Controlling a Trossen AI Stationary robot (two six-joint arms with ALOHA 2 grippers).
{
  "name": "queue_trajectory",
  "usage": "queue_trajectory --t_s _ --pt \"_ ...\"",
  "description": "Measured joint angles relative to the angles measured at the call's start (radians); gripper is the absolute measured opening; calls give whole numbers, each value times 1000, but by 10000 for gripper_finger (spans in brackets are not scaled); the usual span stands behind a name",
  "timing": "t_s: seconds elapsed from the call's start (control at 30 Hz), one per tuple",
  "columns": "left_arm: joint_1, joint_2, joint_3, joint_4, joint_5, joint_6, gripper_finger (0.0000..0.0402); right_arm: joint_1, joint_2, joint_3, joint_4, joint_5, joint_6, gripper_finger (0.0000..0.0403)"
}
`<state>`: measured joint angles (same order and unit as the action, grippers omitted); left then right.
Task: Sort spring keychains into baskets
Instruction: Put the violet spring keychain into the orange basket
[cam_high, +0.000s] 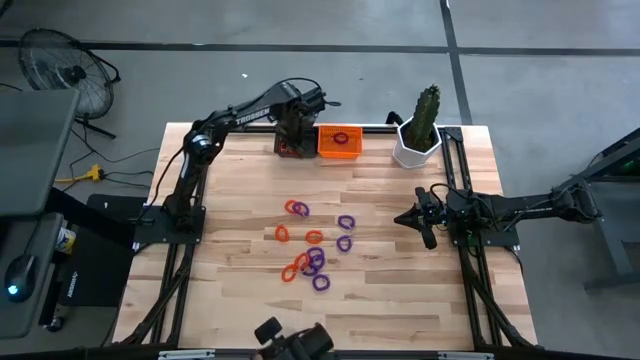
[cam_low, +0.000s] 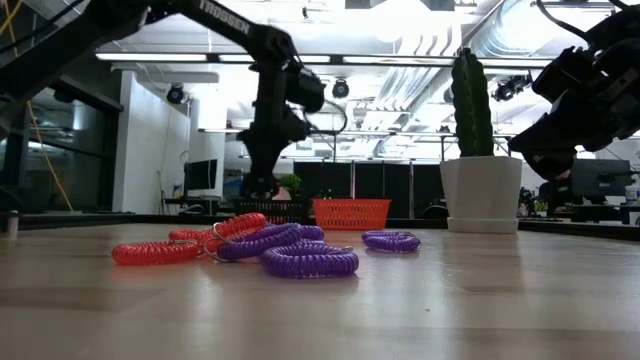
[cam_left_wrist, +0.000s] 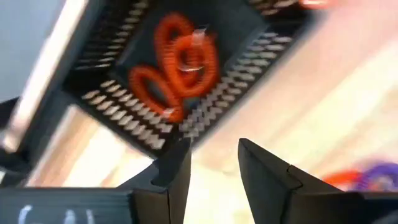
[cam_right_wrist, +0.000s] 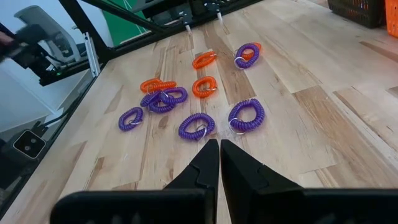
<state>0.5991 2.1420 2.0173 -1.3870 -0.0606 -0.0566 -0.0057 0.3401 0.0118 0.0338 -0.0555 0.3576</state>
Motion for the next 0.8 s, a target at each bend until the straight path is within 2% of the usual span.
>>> queue_trajectory --t_s 0.2,0.3,0.47,0.63,0.8 --pt "-91 -65 -6 7 71 38 128 0 0 0 0 0 0 12" --pt "-156 -76 -2 2 109 152 128 0 0 0 0 0 0 12" --pt "-243 -73 -11 -74 250 353 128 0 0 0 0 0 0 12" --pt "-301 -71 -128 -58 286 465 128 0 0 0 0 0 0 12" --pt "-334 -94 -324 -36 284 539 128 0 0 0 0 0 0 12"
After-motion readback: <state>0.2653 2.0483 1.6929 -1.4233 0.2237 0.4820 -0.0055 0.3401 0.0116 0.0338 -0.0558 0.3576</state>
